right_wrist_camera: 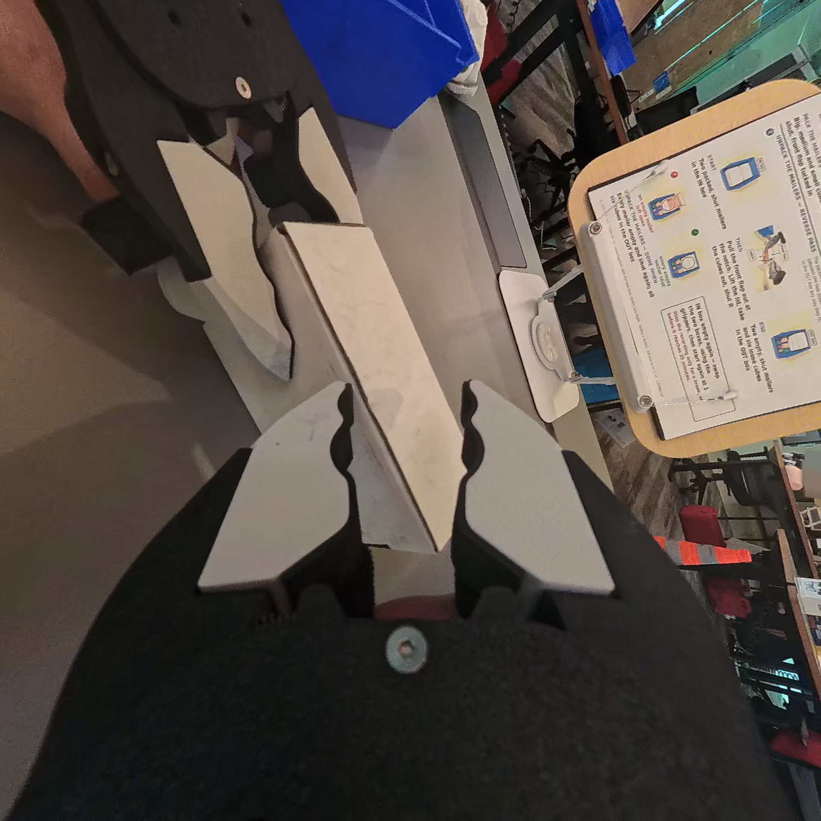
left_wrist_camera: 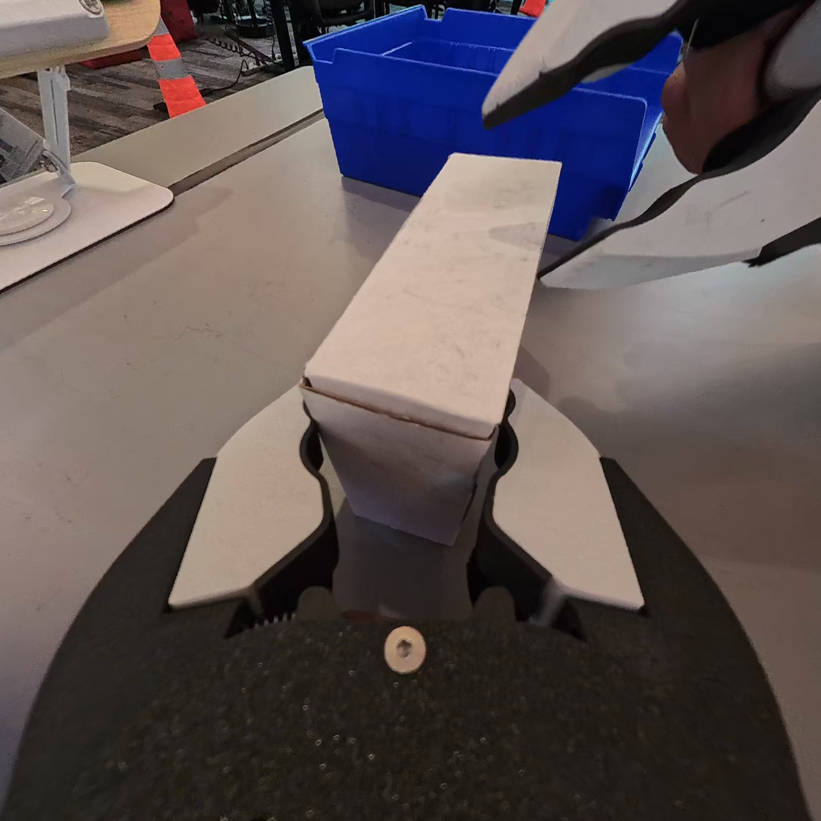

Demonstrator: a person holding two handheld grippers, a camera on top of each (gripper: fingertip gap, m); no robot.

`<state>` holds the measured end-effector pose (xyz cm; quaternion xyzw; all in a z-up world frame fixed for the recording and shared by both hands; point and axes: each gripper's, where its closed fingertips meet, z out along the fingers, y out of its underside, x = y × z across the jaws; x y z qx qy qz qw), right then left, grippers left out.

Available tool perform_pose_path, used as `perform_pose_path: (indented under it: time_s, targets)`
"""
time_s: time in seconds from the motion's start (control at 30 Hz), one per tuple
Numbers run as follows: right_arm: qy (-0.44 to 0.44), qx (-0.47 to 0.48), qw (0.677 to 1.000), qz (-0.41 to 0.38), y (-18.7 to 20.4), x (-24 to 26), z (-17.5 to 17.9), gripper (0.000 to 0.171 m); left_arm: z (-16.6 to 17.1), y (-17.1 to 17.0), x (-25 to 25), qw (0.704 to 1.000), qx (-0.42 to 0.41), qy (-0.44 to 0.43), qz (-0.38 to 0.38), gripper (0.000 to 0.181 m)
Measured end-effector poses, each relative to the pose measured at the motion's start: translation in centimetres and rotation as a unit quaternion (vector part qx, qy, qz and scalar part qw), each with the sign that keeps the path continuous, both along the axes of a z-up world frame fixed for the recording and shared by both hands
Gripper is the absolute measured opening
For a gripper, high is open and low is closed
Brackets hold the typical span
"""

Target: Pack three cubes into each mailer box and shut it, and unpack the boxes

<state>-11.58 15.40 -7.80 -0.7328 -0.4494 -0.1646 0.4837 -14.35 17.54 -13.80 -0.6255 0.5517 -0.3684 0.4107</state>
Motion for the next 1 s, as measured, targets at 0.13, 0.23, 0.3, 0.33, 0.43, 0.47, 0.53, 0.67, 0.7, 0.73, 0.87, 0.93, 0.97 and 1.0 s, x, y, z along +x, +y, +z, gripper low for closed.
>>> perform_pose_path:
  time_s: [0.13, 0.23, 0.3, 0.33, 0.43, 0.47, 0.53, 0.67, 0.7, 0.73, 0.87, 0.93, 0.97, 1.0]
  targets:
    - [0.012, -0.01, 1.0, 0.004, 0.1, 0.2, 0.4, 0.046, 0.0, -0.1, -0.1, 1.0, 0.004, 0.0, -0.007, 0.075]
    - [-0.011, -0.014, 1.0, 0.008, 0.2, 0.3, 0.4, 0.05, 0.0, -0.3, -0.1, 1.0, 0.008, 0.001, -0.014, 0.074]
    - [-0.035, -0.012, 0.999, 0.011, 0.4, 0.4, 0.7, 0.055, -0.1, -0.4, -0.2, 1.0, 0.013, 0.002, -0.019, 0.073]
    - [-0.051, -0.01, 0.999, 0.016, 0.5, 0.4, 0.9, 0.057, -0.1, -0.4, -0.2, 1.0, 0.014, 0.002, -0.022, 0.072]
    - [-0.099, -0.005, 0.995, 0.027, 0.7, 0.2, 1.2, 0.061, -0.1, -0.5, -0.3, 0.999, 0.016, 0.001, -0.029, 0.071]
    - [-0.116, 0.0, 0.993, 0.032, 0.8, 0.0, 1.2, 0.06, -0.1, -0.5, -0.3, 0.999, 0.015, 0.001, -0.029, 0.071]
    - [-0.149, 0.019, 0.988, 0.041, 0.9, -0.2, 1.3, 0.059, -0.1, -0.6, -0.3, 0.999, 0.018, 0.001, -0.033, 0.07]
    - [-0.193, 0.065, 0.978, 0.039, 1.2, -0.5, 1.8, 0.063, -0.1, -0.7, -0.4, 0.999, 0.021, 0.001, -0.038, 0.069]
    - [-0.202, 0.079, 0.975, 0.036, 1.3, -0.6, 1.8, 0.062, -0.1, -0.7, -0.4, 0.999, 0.022, 0.001, -0.039, 0.069]
    - [-0.21, 0.094, 0.973, 0.034, 1.5, -0.6, 1.8, 0.059, -0.1, -0.7, -0.4, 0.999, 0.023, 0.001, -0.041, 0.069]
    - [-0.231, 0.135, 0.963, 0.045, 1.7, -1.1, 0.9, 0.03, -0.1, -0.8, -0.4, 0.999, 0.031, 0.001, -0.044, 0.069]
    - [-0.222, 0.129, 0.965, 0.052, 1.8, -1.2, 0.3, 0.016, -0.1, -0.8, -0.4, 0.998, 0.033, 0.001, -0.044, 0.069]
    - [-0.208, 0.109, 0.971, 0.047, 1.9, -1.2, -0.1, 0.009, -0.1, -0.8, -0.4, 0.998, 0.037, 0.001, -0.044, 0.069]
    - [-0.197, 0.096, 0.975, 0.039, 2.1, -1.1, -0.2, 0.009, -0.1, -0.9, -0.4, 0.998, 0.044, 0.0, -0.046, 0.069]
